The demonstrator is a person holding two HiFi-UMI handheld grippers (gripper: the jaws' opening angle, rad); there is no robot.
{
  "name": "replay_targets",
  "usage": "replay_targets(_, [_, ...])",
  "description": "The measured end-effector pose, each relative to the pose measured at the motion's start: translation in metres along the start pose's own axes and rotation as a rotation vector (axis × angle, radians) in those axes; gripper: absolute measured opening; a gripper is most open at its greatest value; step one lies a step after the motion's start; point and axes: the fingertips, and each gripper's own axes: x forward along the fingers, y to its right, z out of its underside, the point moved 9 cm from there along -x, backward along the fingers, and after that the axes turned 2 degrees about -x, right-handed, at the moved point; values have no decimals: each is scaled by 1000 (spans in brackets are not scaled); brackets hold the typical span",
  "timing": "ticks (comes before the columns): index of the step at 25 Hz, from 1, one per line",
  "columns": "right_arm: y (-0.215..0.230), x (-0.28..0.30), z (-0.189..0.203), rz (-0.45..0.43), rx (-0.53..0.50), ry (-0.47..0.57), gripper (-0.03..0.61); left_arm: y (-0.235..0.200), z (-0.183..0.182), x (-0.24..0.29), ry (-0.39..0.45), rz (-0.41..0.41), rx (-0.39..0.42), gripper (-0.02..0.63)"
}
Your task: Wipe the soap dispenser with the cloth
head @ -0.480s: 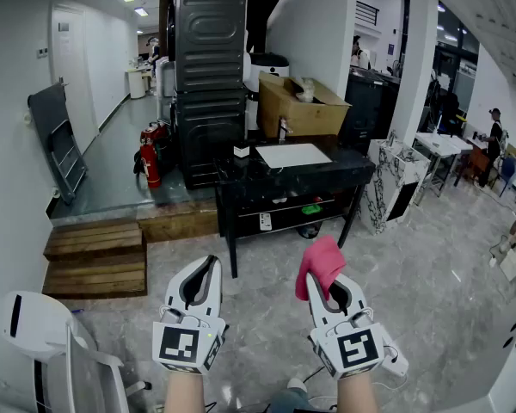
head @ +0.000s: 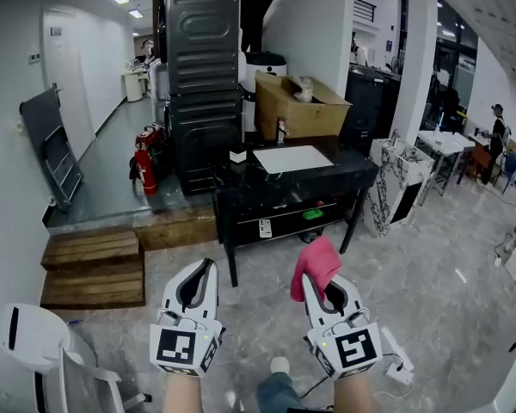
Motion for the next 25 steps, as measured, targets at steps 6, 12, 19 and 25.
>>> replay_targets(6, [65, 94, 34, -33, 6, 14, 48, -20, 31, 105, -20, -12, 5, 16])
replay_targets(12, [149, 184, 58, -85, 0, 18, 48, -28, 52, 227, -16, -11, -5, 143])
replay_targets(19, [212, 246, 90, -107, 18, 10, 48, -30, 82, 308, 6, -43, -24, 327])
replay_targets(25, [233, 284, 112, -124, 30, -11, 49, -50, 108, 353, -46, -62, -55, 368])
